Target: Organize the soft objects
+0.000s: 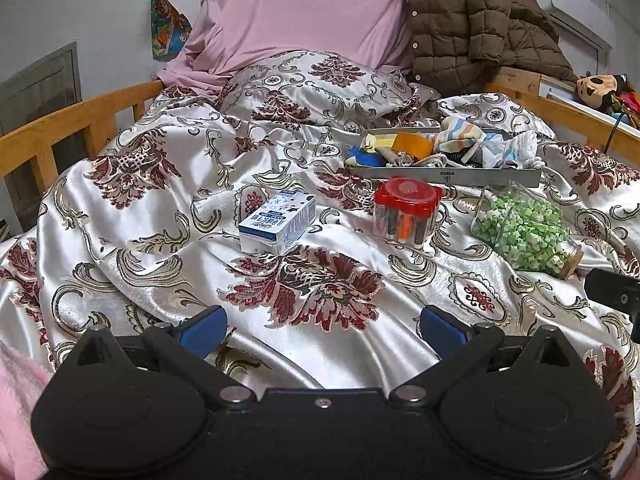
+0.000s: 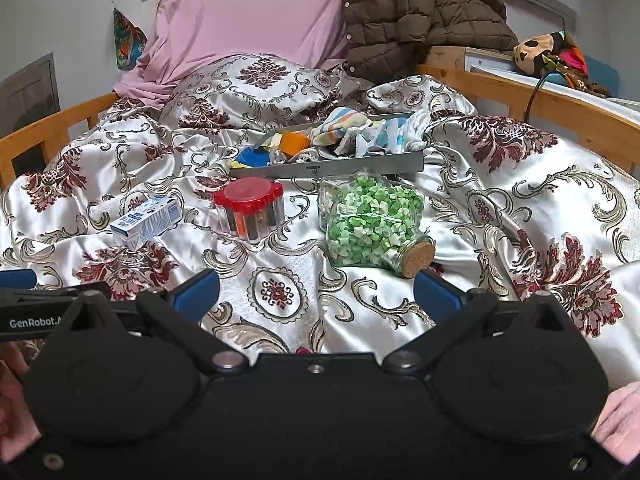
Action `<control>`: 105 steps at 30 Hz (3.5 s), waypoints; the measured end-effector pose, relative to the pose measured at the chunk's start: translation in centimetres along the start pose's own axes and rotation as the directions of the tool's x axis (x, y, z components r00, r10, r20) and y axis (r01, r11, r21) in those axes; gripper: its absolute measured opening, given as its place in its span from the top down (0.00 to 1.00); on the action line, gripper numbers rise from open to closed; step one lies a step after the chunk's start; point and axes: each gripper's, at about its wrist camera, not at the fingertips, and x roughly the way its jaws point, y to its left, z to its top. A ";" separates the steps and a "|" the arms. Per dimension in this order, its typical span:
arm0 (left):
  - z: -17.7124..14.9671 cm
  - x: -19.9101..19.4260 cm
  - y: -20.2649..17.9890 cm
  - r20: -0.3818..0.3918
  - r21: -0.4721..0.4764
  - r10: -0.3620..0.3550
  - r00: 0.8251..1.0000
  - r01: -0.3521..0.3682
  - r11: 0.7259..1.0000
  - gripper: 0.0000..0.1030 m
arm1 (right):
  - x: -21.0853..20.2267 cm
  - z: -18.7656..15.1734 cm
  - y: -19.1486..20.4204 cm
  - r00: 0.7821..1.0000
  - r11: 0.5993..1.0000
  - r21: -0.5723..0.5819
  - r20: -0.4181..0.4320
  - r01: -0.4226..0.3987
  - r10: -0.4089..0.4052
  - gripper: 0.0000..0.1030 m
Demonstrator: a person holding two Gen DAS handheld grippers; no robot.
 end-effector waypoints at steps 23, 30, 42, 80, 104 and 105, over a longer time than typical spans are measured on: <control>-0.1 0.1 0.0 -0.002 0.001 0.001 1.000 -0.001 1.000 0.01 | 0.0 0.0 0.0 1.000 1.000 -0.001 -0.001 0.000 0.000 0.01; -0.1 0.1 0.0 -0.002 0.002 0.001 1.000 -0.001 1.000 0.01 | 0.0 0.0 0.0 1.000 1.000 -0.001 -0.001 0.000 0.000 0.01; -0.1 0.1 -0.1 -0.002 0.003 0.002 1.000 -0.002 1.000 0.01 | 0.0 0.0 0.0 1.000 1.000 -0.001 -0.001 0.000 0.000 0.01; -0.4 0.2 0.1 -0.018 0.010 0.006 1.000 -0.006 1.000 0.01 | 0.0 0.0 0.1 1.000 1.000 -0.002 -0.001 0.001 -0.001 0.01; -0.1 0.2 0.1 -0.041 -0.008 0.001 0.999 -0.001 1.000 0.01 | 0.0 0.0 0.1 1.000 1.000 -0.002 -0.001 0.001 -0.001 0.01; -0.1 0.2 0.1 -0.043 -0.008 0.000 0.999 0.000 1.000 0.01 | 0.0 0.0 0.1 1.000 1.000 -0.002 -0.001 0.001 -0.001 0.01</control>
